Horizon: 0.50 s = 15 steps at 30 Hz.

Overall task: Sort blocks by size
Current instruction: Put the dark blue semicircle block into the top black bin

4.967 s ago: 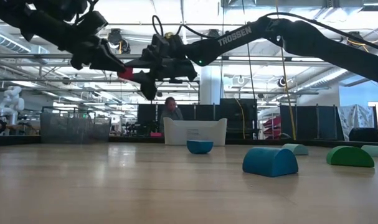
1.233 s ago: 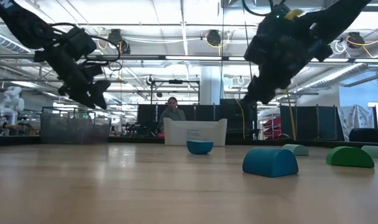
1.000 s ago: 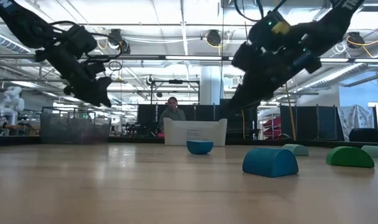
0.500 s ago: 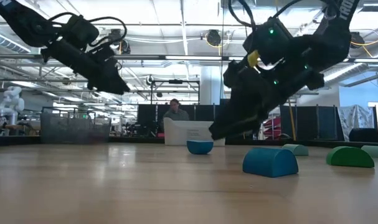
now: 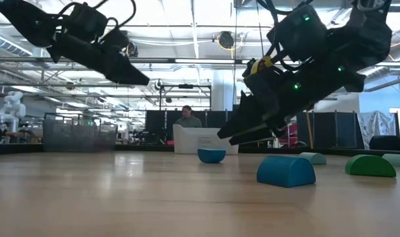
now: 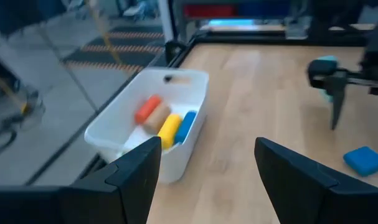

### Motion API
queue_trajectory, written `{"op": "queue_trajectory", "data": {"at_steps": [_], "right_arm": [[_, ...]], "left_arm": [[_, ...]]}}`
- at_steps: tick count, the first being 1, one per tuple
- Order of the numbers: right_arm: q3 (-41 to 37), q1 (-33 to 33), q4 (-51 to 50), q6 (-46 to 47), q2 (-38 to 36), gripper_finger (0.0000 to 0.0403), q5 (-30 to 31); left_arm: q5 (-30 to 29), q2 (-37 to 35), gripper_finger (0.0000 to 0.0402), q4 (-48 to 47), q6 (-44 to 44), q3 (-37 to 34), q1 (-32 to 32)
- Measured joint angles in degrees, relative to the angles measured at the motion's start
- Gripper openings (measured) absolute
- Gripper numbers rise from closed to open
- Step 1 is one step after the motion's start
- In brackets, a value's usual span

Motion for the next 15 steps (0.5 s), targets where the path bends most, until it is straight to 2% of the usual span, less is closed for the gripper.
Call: {"op": "queue_trajectory", "data": {"at_steps": [3, 7, 10, 15], "right_arm": [[0.4, 0.8, -0.5, 1.8, 0.0, 0.0283, 1.2], [4.2, 1.8, -3.6, 2.9, 3.2, 0.0282, 2.0], [9.0, 2.4, -7.8, 3.1, 7.3, 0.0282, 4.0], [15.9, 2.4, -15.8, 5.0, 12.1, 0.0281, 8.8]], "left_arm": [[0.8, 0.0, 0.0261, 1.5, 2.9, 0.0, -2.1], [6.9, 0.0, 0.0261, 2.2, 6.9, 0.0, -4.4], [8.0, 0.0, 0.0261, 4.4, 6.8, 0.0, -5.8], [8.3, 0.5, 0.0261, 2.9, 2.8, 0.0, -8.9]]}}
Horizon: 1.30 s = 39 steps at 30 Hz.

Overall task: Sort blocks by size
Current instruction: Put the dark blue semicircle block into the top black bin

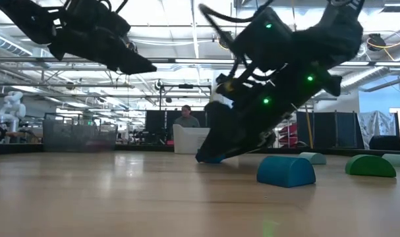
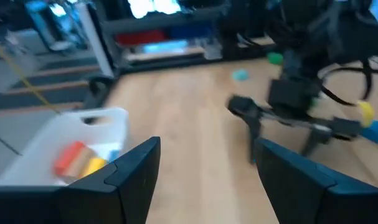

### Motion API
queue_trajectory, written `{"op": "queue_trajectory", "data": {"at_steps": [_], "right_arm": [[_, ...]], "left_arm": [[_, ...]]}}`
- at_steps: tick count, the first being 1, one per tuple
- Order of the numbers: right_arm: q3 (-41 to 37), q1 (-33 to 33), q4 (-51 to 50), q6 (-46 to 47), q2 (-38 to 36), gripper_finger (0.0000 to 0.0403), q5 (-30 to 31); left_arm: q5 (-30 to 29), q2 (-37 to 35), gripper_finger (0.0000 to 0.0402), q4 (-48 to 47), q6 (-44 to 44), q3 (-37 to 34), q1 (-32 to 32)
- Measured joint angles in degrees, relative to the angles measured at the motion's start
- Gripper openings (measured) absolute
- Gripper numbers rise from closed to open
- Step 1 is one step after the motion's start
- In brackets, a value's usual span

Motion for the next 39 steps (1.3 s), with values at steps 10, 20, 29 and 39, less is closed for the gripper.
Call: {"op": "queue_trajectory", "data": {"at_steps": [10, 20, 29, 39], "right_arm": [[3.0, 1.2, -4.1, 0.7, 1.5, 0.0210, 1.4], [2.9, 3.1, -0.4, 0.0, 1.4, 0.0114, -1.8], [2.9, -0.4, 9.7, -4.2, -1.2, 0.0117, -14.4], [3.0, -6.8, 22.5, -4.1, -2.7, 0.0118, -30.3]], "left_arm": [[0.5, 5.5, 0.0261, -1.2, 0.3, -0.1, -8.5], [0.5, 14.0, 0.0261, 2.3, 11.9, 0.0, -14.4], [0.2, 17.8, 0.0260, 7.0, 28.2, 0.0, -19.9], [-1.3, 17.8, 0.0260, 10.4, 36.9, 0.0, -22.1]]}}
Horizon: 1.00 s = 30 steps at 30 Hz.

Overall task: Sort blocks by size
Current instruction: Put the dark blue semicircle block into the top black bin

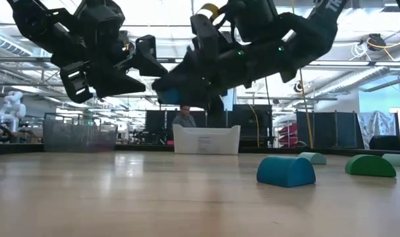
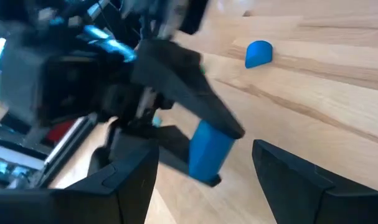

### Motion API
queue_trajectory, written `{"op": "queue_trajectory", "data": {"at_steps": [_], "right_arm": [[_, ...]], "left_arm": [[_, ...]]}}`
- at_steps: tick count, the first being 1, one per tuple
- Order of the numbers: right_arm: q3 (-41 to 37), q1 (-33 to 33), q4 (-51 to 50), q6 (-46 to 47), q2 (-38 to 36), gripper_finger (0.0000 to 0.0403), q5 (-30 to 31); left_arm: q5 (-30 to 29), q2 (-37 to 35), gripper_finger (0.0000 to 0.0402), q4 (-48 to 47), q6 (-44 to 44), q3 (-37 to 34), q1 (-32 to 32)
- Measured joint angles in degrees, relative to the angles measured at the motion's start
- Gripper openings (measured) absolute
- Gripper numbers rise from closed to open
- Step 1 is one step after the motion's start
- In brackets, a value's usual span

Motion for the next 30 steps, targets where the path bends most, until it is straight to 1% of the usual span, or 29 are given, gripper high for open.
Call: {"op": "queue_trajectory", "data": {"at_steps": [4, 6, 8, 15, 19, 23, 30], "right_arm": [[0.0, -1.4, 1.4, 0.6, 0.0, 0.0118, -1.8], [0.0, -2.0, 2.9, 0.8, 0.0, 0.0118, -3.5], [0.0, -2.3, 3.1, 0.8, 0.0, 0.0119, -3.9], [0.0, -3.1, 7.1, 1.0, 0.0, 0.0119, -7.8], [0.0, -3.5, 7.4, 1.7, 0.0, 0.0119, -7.8], [0.0, -3.7, 7.9, 1.8, 0.0, 0.0120, -7.8], [0.0, -4.0, 9.6, 2.2, 0.0, 0.0120, -7.8]], "left_arm": [[-0.8, 0.0, 0.0260, 0.2, 0.6, 0.0, -0.5], [-2.6, 0.0, 0.0260, 1.0, 0.6, 0.0, -0.7], [-4.2, 0.0, 0.0260, 1.7, 0.8, 0.0, -0.9], [-4.6, 0.0, 0.0260, 2.1, 2.3, 0.0, -0.9], [-4.6, 0.0, 0.0258, 3.7, 2.3, 0.1, -0.9], [-4.6, 0.0, 0.0241, 4.8, 2.2, 0.1, -0.9], [-4.6, 0.0, 0.0191, 4.6, 2.1, 0.1, -0.9]]}}
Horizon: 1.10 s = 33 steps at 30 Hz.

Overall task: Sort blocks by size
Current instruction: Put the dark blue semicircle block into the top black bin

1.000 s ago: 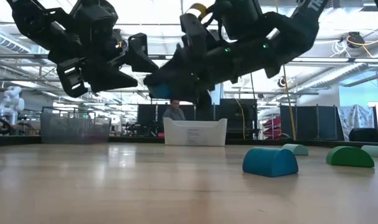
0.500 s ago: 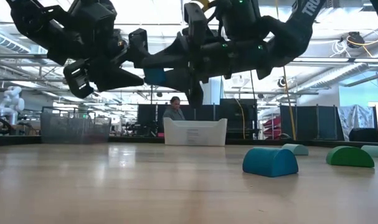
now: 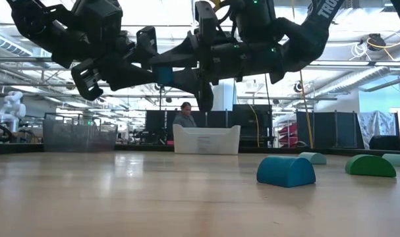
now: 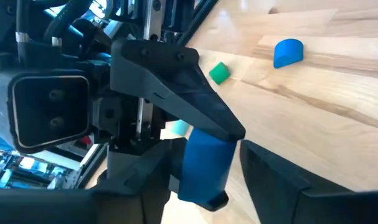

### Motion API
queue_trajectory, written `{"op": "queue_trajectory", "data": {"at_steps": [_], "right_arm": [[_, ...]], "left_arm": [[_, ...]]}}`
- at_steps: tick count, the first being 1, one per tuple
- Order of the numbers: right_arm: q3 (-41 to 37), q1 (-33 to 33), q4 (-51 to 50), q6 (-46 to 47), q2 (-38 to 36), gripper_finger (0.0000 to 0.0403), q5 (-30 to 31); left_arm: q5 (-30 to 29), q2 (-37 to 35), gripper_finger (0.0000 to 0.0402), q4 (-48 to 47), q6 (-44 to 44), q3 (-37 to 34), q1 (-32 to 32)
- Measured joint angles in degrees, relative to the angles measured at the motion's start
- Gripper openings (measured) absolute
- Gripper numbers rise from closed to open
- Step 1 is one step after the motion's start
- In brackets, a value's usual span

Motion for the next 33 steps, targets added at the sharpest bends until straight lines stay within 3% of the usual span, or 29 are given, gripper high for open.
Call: {"op": "queue_trajectory", "data": {"at_steps": [11, 13, 18, 21, 24, 26, 33], "right_arm": [[0.0, -0.5, 0.0, 3.2, 0.0, 0.0129, -0.5], [0.0, -0.7, 0.0, 3.2, 0.0, 0.0139, -0.4], [0.0, -1.4, -0.6, -0.3, -0.4, 0.0177, 0.5], [0.0, -1.6, -1.6, -0.6, -1.5, 0.0190, 0.5], [-0.1, -2.0, -9.8, -0.8, -4.7, 0.0192, 1.7], [-0.1, -2.1, -18.9, -0.9, -6.7, 0.0190, 5.8], [-0.2, 1.1, -38.8, -1.3, -13.0, 0.0172, 19.8]], "left_arm": [[-1.3, 0.0, 0.0098, 0.2, -3.9, 0.3, 0.1], [-2.3, 0.0, 0.0097, 0.4, -5.3, 0.4, 0.1], [-11.0, -0.7, 0.0094, 2.7, -11.3, 0.8, 1.5], [-12.2, -2.1, 0.0094, 1.4, -14.9, 0.8, 3.6], [-13.1, -4.4, 0.0094, 0.1, -17.8, 0.7, 6.5], [-14.8, -6.4, 0.0094, -1.8, -19.3, 0.6, 8.7], [-27.6, -12.1, 0.0094, -11.2, -26.2, 0.7, 19.1]]}}
